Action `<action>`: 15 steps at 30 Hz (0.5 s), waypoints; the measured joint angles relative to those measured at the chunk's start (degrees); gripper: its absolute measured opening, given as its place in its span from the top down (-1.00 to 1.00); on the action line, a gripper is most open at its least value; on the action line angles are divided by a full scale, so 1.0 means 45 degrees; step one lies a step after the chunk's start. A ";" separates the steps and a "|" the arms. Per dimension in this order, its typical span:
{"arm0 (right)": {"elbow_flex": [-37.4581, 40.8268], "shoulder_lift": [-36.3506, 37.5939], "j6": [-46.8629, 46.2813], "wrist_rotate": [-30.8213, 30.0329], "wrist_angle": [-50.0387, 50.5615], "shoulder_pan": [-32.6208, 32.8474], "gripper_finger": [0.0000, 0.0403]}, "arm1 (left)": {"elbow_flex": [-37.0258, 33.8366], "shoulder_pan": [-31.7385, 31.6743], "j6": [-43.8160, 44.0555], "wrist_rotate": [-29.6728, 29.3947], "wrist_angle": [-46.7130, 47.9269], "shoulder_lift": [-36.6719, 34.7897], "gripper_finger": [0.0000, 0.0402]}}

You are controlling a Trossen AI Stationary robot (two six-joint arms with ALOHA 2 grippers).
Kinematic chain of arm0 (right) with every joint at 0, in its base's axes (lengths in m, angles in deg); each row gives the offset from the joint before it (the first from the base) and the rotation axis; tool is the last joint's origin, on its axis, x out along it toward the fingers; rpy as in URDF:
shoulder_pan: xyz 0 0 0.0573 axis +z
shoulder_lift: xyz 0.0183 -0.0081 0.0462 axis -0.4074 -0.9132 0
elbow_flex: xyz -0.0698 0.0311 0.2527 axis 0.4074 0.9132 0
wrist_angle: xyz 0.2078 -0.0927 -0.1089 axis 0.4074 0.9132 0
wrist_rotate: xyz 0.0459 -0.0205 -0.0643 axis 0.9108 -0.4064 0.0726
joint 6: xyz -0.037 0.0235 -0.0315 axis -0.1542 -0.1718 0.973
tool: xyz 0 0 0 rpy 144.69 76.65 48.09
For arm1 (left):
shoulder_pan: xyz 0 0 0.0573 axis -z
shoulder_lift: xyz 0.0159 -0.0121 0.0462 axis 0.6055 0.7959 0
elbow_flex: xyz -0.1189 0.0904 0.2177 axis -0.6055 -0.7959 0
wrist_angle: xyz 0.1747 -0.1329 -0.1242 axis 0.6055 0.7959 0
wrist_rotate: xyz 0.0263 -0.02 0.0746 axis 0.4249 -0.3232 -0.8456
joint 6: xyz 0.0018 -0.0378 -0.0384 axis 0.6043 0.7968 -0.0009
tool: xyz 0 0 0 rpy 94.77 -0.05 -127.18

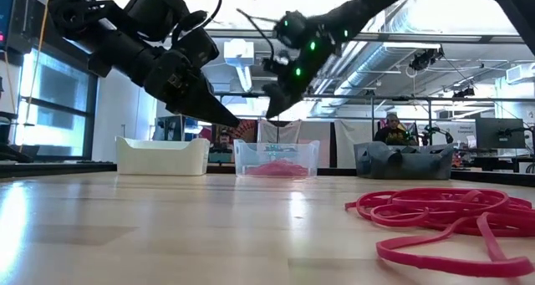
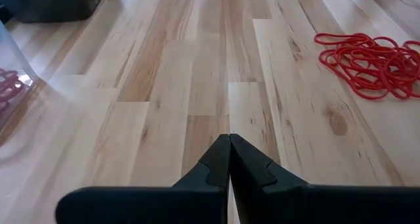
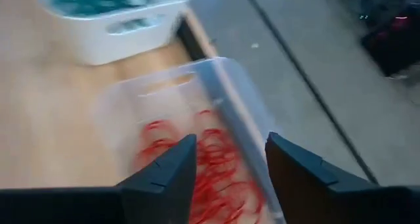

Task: Sort rubber bands into baskets
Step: Put the red rubber band into the transparent bin

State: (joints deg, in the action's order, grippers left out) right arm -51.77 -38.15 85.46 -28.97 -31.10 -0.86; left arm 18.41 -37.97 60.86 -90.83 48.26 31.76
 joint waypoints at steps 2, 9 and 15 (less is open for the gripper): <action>-0.0235 0.0254 -0.0310 0.0355 0.1005 0.0327 0.18 | 0.0000 0.0000 0.0031 0.0011 0.0005 0.0000 1.00; 0.1247 0.1613 -0.0793 0.1357 0.1704 0.1842 0.89 | 0.0000 0.0000 0.0223 0.0049 0.0091 0.0000 1.00; 0.3872 0.3238 -0.2239 0.1427 0.0578 0.3210 0.97 | -0.0002 0.0004 0.0017 0.0049 0.0086 0.0000 1.00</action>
State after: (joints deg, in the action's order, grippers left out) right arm -34.35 -23.58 75.39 -22.54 -28.49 13.58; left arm 18.40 -37.95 60.94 -90.61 48.65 31.76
